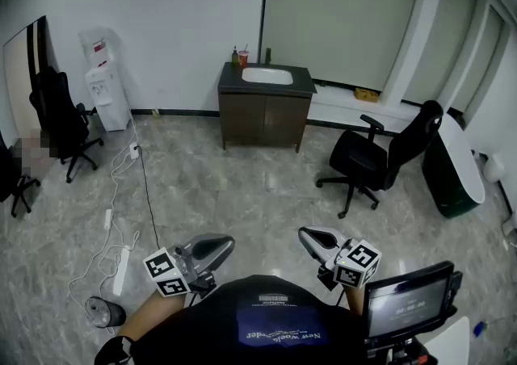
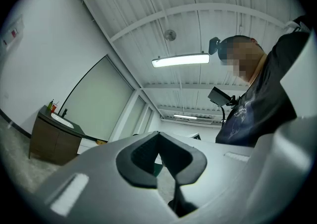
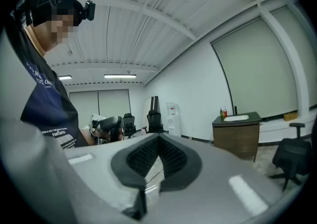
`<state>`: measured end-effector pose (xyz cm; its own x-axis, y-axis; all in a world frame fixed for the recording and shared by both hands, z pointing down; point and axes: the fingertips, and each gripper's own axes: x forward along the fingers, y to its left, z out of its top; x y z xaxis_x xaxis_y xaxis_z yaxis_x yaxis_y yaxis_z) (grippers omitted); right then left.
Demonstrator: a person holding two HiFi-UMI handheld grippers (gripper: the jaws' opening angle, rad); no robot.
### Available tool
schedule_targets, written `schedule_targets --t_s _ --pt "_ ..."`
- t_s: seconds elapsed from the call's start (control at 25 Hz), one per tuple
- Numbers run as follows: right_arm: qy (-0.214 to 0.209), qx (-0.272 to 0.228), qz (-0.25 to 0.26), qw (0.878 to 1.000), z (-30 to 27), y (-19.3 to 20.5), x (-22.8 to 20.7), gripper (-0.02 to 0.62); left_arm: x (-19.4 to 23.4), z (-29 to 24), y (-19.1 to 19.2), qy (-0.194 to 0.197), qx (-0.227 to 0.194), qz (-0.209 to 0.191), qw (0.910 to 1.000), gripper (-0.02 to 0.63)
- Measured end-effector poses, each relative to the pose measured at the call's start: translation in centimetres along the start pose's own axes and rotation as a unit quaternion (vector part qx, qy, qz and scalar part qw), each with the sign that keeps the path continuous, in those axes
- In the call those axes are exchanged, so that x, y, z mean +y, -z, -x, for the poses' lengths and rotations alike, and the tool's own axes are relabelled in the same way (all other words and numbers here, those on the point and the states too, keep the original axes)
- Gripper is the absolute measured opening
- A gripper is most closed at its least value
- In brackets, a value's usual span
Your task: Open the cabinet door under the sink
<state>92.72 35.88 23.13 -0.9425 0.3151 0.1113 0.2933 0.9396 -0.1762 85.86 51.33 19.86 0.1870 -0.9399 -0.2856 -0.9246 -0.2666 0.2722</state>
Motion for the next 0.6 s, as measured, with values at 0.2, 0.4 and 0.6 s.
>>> schedule_targets --t_s 0.2,0.4,0.6 --pt "-0.002 -0.002 -0.015 1.000 -1.6 -0.2 -0.4 0.000 1.2 1.0 -0.3 -0.006 -0.003 0.004 1.0000 0.000" --pt "-0.006 -0.005 -0.009 1.000 -5.3 -0.2 0.4 0.000 3.4 4.3 -1.7 -0.019 -0.009 -0.003 0.9998 0.000" --pt "-0.005 0.000 0.000 1.000 -9.4 -1.0 0.9 0.000 6.0 7.3 -3.5 -0.032 -0.013 -0.003 0.9994 0.000"
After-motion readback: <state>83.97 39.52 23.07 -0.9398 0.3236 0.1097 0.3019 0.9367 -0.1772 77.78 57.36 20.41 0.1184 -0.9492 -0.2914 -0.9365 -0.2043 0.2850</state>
